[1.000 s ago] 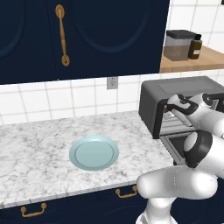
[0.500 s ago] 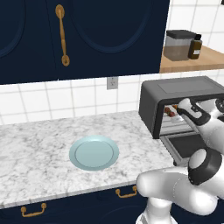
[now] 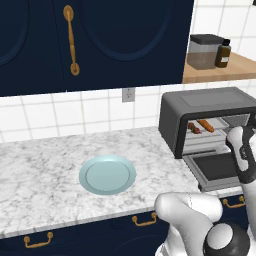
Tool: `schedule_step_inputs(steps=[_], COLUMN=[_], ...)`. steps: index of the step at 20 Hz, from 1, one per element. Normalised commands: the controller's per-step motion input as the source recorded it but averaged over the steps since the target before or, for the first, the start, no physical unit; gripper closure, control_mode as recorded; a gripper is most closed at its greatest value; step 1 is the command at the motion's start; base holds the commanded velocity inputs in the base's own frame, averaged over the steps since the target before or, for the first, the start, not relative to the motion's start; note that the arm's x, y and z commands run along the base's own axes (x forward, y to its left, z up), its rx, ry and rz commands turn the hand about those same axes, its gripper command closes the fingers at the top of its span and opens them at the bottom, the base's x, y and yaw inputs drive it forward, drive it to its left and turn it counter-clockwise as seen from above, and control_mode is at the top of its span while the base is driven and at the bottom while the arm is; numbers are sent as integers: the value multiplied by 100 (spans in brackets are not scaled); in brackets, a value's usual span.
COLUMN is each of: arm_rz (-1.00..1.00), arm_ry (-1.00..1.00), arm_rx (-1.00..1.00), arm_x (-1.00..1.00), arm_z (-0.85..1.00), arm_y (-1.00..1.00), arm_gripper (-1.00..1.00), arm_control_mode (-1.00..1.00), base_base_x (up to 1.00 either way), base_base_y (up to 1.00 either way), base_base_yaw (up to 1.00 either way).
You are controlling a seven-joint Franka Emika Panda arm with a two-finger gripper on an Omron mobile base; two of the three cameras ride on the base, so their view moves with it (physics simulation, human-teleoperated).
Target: Pick up the kebab skewer and baguette bread, and place them inside the toaster oven. Close the toaster oven door and start by setting the timer.
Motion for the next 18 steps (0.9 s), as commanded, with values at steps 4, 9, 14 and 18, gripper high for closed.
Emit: schedule_step_inputs(steps=[4, 9, 14, 18], arm_rz=[0, -3, -3, 0], arm_ry=[0, 0, 0, 0], arm_rx=[0, 0, 0, 0], arm_x=[-74, -57, -34, -27], arm_z=[0, 0, 0, 0], arm_y=[-28, -6, 0, -3], arm_gripper=[-100, -100, -100, -100], arm_control_mode=[-100, -100, -100, -100], base_base_x=[0, 0, 0, 0], base_base_y=[0, 0, 0, 0], base_base_yaw=[0, 0, 0, 0])
